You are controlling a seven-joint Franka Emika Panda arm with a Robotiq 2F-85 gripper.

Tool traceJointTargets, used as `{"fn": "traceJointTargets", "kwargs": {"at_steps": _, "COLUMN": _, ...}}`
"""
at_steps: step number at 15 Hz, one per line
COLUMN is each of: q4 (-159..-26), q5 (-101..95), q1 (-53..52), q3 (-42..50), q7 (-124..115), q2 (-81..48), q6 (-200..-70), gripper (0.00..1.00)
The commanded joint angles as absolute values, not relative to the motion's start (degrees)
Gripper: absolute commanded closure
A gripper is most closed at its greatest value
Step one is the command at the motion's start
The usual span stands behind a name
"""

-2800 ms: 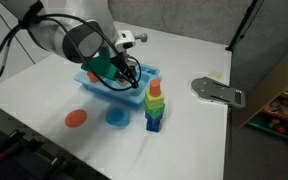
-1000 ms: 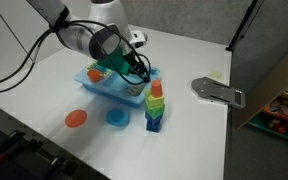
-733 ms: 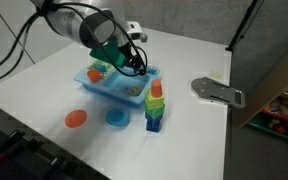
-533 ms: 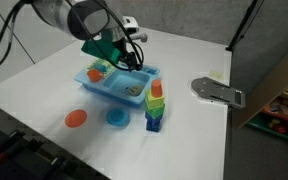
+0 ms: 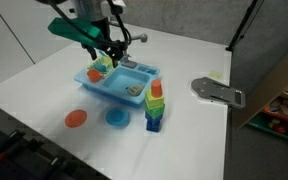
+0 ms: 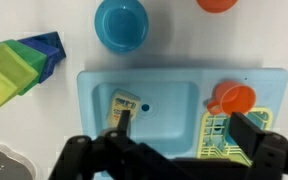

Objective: Put the toy bottle in the toy sink

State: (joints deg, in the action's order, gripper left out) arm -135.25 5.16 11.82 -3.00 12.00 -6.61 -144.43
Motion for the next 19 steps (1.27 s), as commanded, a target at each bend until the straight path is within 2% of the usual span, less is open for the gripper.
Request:
{"fn": "traceJointTargets", "kwargs": {"at_steps": 1, "q4": -140.0, "q5": 4.4, "q1": 9.1, "q3": 0.1, "q7": 12.4, "q2": 3.9, "q6": -136.4, "gripper": 0.0}}
{"fn": "traceJointTargets", "kwargs": {"at_steps": 11, "q4": -138.5, "q5": -6.5, "q1": 6.2, "q3": 0.1, "q7": -1.8, "q2": 20.6, "q6": -116.4, "gripper": 0.0}}
{"fn": "traceJointTargets", "kwargs": {"at_steps": 15, "q4": -138.6, "q5": -7.5, "q1": 5.6, "q3": -0.2, "q7": -4.6, "q2": 24.1, "q6": -112.7, "gripper": 0.0}}
{"fn": "traceJointTargets", "kwargs": {"at_steps": 19, "q4": -139.1, "q5": -6.6, "q1": 5.1, "q3": 0.6, "q7": -2.9, "q2": 23.0, "q6": -114.6, "gripper": 0.0}}
